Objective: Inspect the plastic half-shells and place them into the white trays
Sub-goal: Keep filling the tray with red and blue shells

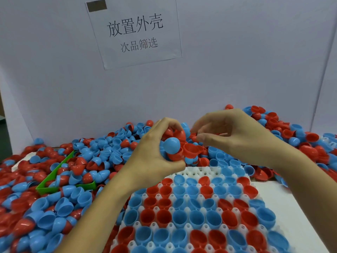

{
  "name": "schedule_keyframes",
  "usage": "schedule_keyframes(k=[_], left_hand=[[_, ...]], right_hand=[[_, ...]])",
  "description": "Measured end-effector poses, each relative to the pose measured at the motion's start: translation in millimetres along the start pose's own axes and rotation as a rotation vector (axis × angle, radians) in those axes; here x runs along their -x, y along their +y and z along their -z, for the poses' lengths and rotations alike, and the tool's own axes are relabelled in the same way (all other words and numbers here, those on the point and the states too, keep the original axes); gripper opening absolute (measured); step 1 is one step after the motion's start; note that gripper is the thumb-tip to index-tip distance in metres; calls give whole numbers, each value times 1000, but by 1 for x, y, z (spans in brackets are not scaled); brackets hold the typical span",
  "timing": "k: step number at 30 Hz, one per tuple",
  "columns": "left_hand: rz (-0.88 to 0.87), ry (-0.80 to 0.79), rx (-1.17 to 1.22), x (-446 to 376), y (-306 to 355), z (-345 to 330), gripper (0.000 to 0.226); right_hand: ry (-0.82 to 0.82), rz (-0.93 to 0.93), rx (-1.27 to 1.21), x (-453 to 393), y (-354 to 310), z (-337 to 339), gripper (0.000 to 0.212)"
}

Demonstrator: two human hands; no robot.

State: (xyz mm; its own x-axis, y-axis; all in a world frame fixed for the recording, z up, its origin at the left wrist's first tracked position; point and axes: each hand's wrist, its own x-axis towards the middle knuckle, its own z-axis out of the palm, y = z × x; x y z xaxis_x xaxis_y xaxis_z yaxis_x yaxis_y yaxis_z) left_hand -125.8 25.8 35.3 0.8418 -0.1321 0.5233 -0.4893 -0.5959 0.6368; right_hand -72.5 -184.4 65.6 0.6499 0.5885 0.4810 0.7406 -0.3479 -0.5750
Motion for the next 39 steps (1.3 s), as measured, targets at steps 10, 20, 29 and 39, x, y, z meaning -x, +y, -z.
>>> schedule_keyframes(k=[10,20,29,39], left_hand=[[-65,51,-108,-1,-2,-6,55],[-107,32,-188,-2,1,-10,46],[-111,-26,-194,-1,1,-12,43],[-119,-60,-72,0,0,-9,43]], right_hand=[[13,-73,194,2,-27,-24,21],[-139,-385,41,2,-27,-21,41],[-68,-555,-37,-1,-27,-18,19],[-42,-560,-74,-2,-26,-16,19]])
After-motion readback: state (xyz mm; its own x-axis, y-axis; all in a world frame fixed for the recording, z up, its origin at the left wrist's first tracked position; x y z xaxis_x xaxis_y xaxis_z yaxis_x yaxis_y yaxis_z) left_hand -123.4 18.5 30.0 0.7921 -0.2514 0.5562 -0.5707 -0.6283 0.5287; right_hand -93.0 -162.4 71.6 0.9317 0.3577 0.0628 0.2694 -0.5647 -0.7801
